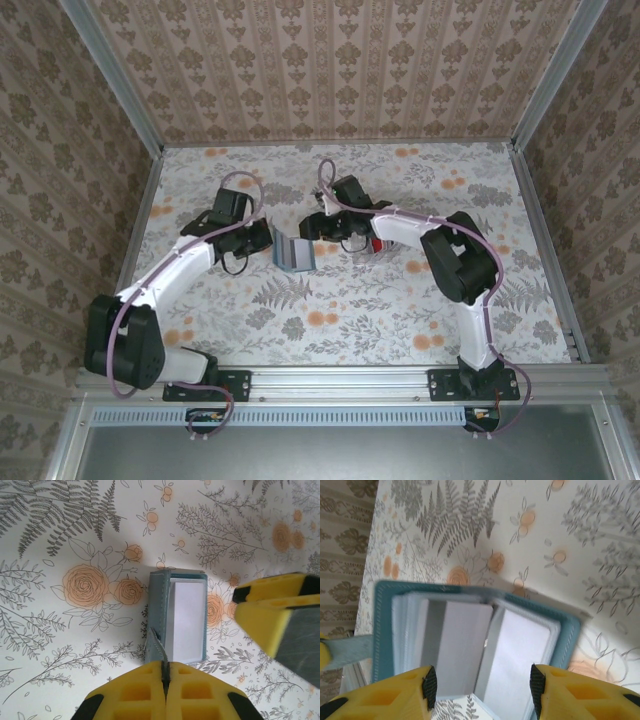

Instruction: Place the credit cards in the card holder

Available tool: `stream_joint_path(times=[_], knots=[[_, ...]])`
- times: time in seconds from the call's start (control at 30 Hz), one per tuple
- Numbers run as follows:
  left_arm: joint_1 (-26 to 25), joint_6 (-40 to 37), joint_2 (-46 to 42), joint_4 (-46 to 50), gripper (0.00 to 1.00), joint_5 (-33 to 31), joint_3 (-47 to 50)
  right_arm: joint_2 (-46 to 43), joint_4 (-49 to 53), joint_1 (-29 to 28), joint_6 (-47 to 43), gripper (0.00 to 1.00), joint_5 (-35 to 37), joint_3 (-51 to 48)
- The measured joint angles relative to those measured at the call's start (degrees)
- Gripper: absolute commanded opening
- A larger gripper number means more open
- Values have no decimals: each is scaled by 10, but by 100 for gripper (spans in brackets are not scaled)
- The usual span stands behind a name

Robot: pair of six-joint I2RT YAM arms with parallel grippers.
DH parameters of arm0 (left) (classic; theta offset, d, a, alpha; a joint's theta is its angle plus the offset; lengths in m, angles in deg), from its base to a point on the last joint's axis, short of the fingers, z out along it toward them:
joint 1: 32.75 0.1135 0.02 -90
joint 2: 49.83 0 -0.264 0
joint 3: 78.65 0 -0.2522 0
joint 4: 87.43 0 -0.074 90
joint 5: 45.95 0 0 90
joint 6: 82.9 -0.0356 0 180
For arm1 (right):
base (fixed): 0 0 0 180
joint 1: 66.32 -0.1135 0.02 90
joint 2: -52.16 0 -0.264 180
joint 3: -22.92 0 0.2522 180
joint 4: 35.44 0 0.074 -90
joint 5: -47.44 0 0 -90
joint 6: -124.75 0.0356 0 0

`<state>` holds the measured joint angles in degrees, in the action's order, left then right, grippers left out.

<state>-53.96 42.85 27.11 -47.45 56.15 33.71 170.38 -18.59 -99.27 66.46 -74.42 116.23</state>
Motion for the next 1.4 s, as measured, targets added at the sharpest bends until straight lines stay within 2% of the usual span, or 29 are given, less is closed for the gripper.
stream_joint_path(times=[0.3,0.43,0.93,1.4], knots=[[-1,0,-28,17,0,2,-2,38,-26,-47,41,33,-16,-12],[-1,1,-22,16,0,4,-2,48,-30,-49,49,28,-18,-12],[-14,16,39,-43,0,37,7,68,-20,-49,48,27,-18,14],[59,15,-11,-47,0,25,97,66,-10,-49,43,29,-21,19]])
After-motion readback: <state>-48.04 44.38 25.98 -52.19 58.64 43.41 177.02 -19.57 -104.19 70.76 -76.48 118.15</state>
